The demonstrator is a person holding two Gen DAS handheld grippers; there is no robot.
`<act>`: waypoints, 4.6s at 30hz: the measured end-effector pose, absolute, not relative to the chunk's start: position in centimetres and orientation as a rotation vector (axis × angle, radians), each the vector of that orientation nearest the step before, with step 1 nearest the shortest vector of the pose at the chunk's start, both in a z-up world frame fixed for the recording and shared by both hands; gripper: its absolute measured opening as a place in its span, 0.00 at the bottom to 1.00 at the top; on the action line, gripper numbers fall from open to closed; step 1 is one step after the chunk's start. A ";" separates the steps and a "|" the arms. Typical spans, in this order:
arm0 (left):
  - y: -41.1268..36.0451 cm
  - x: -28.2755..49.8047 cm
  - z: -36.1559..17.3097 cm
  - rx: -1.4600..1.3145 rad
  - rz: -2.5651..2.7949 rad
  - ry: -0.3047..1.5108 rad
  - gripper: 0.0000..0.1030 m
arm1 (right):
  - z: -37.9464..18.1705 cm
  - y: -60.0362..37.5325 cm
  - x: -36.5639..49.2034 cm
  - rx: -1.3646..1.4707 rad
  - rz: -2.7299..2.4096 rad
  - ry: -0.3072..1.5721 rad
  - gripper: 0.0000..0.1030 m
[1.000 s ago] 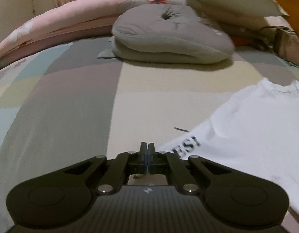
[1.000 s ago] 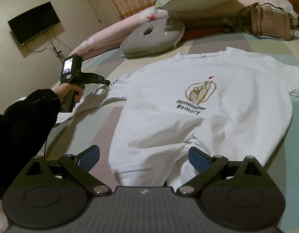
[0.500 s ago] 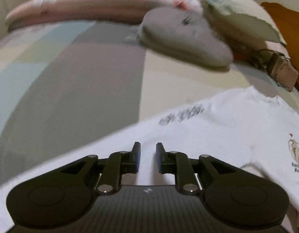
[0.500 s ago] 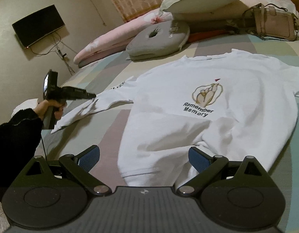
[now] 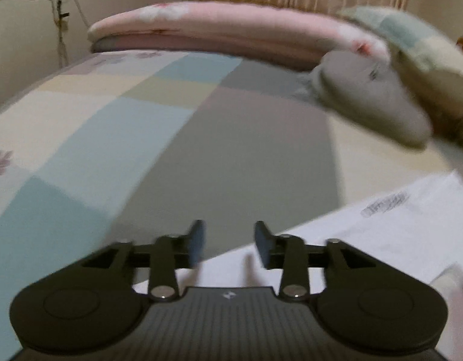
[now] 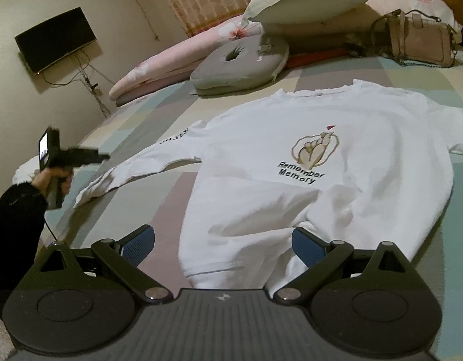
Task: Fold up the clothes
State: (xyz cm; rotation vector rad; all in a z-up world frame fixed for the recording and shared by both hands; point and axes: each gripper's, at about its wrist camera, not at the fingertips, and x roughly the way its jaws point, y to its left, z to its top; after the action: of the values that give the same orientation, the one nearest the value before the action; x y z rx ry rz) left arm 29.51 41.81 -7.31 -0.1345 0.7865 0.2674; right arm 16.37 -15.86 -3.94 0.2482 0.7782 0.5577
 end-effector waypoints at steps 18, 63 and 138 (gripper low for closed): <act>44.6 27.9 -9.0 -0.095 0.319 0.780 0.05 | -4.1 -13.2 16.4 0.180 0.569 0.810 0.97; 18.0 43.1 -8.5 -0.245 -0.174 0.920 0.48 | -5.5 -20.7 17.8 0.277 0.400 0.782 1.00; -9.9 17.6 -5.1 0.214 -0.303 0.810 0.86 | -10.2 -40.4 21.3 0.322 0.046 0.663 1.00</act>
State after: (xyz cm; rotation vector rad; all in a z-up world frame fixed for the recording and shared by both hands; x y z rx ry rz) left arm 17.64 -9.91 -5.10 0.2138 0.8098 -0.3032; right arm 21.32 -40.43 -10.22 0.3224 0.6631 0.0456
